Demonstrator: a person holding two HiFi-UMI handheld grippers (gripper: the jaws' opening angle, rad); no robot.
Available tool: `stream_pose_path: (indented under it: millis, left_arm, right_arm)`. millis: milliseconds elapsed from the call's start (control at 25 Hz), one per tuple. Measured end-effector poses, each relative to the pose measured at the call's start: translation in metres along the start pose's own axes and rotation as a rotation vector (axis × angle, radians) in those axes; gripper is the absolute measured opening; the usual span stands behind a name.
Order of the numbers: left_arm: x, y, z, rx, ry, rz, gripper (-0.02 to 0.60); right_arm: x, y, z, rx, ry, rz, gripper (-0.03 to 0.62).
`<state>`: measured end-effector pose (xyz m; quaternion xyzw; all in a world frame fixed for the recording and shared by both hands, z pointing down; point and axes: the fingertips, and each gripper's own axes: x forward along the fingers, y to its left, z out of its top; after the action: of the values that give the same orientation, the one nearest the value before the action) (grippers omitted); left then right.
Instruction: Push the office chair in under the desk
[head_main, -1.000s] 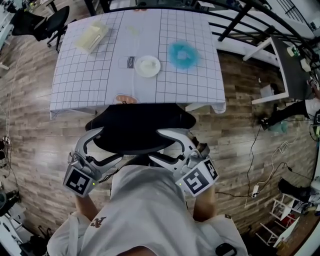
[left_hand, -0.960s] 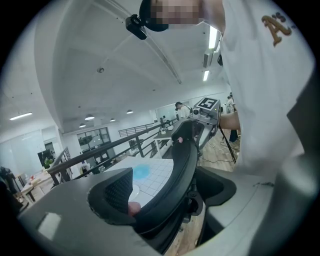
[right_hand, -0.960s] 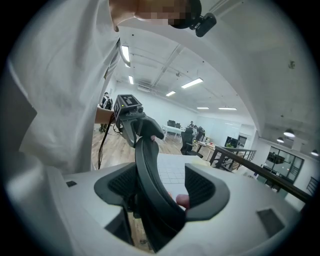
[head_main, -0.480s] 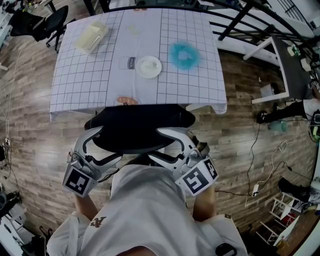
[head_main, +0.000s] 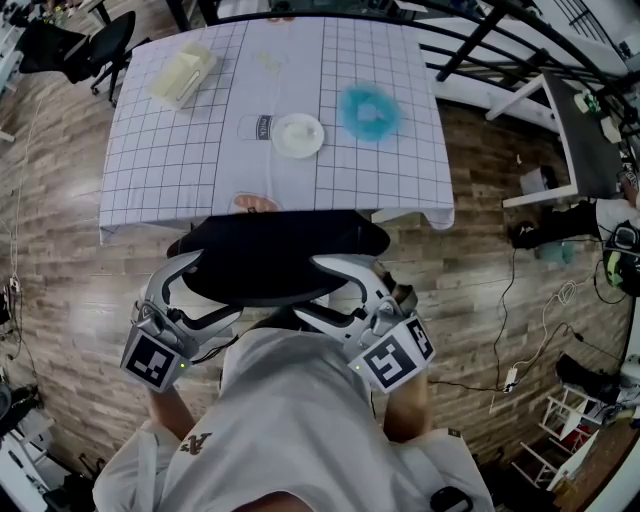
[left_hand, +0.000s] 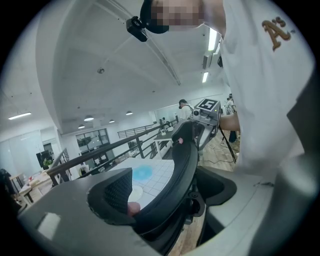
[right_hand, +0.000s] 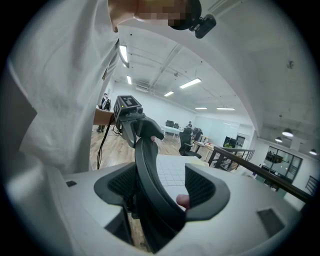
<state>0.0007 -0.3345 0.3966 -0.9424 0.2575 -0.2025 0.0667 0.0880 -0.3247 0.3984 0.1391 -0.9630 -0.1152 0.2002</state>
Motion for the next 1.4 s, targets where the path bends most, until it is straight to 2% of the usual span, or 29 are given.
stream_pose_path:
  millis: [480,920,1240,1400]
  left_arm:
    - [-0.008,0.012,-0.007,-0.009,0.005,-0.013,0.408]
    - [-0.008,0.020,-0.007,-0.005,-0.032,-0.022,0.403]
    - [-0.009,0.017,-0.007,-0.004,-0.023,-0.025,0.408]
    - [-0.013,0.011,-0.008,-0.019,-0.001,-0.022,0.407]
  right_arm:
    - [0.013,-0.002,0.006,0.009,0.006,-0.008,0.311]
    - [0.018,-0.007,0.006,0.019,0.010,-0.014,0.314]
    - [0.017,-0.002,0.006,0.012,0.019,-0.008,0.312]
    - [0.013,0.005,0.007,0.006,0.025,0.023,0.290]
